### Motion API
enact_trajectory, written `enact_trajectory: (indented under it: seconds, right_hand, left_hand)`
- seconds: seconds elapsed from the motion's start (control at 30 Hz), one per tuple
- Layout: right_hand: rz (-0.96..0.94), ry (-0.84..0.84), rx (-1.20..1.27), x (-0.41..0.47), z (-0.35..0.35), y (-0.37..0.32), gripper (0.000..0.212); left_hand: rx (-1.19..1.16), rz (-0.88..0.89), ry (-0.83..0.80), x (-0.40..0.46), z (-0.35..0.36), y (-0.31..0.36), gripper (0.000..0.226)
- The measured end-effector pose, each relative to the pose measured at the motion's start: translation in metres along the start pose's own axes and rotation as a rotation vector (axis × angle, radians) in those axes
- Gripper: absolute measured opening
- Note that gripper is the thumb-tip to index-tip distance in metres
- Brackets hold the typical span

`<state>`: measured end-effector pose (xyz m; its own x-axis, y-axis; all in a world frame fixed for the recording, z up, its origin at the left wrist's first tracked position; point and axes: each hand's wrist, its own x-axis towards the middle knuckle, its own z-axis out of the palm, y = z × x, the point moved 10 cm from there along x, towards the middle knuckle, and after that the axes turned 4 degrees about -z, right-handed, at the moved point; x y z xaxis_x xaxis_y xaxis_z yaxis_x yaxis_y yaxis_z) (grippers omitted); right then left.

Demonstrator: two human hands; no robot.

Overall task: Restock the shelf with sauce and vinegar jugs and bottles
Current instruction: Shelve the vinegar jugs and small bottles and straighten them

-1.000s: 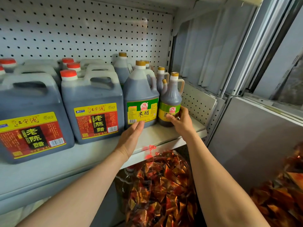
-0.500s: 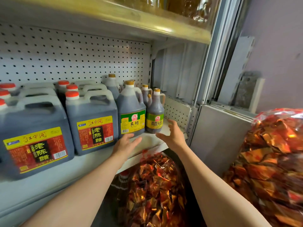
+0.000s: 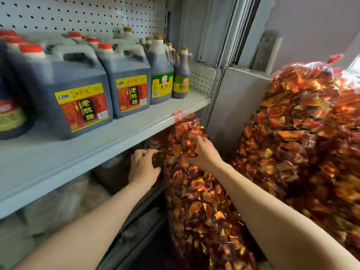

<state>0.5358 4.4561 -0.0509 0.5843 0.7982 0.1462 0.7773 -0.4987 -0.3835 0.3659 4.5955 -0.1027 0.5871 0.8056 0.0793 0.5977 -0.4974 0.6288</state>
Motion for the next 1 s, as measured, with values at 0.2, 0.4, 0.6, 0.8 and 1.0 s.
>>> enact_trajectory:
  seconds: [0.2,0.4,0.6,0.8,1.0]
  right_hand:
    - [0.012,-0.179,-0.071,-0.091,0.096,-0.022,0.086]
    - [-0.023,-0.384,-0.049,-0.151,0.198,-0.035,0.084]
    - [0.081,-0.552,0.035,-0.213,0.305,0.01,0.077]
    - [0.293,-0.711,0.124,-0.29,0.427,0.091,0.079]
    - [0.493,-0.695,0.203,-0.351,0.534,0.18,0.068]
  left_hand:
    - [-0.038,-0.154,-0.163,-0.081,0.036,-0.096,0.061]
    - [0.136,-0.245,-0.249,-0.139,0.074,-0.171,0.064]
    - [0.209,-0.387,-0.421,-0.194,0.149,-0.243,0.071]
    - [0.221,-0.466,-0.62,-0.231,0.261,-0.313,0.072]
    - [0.167,-0.541,-0.699,-0.273,0.385,-0.381,0.071]
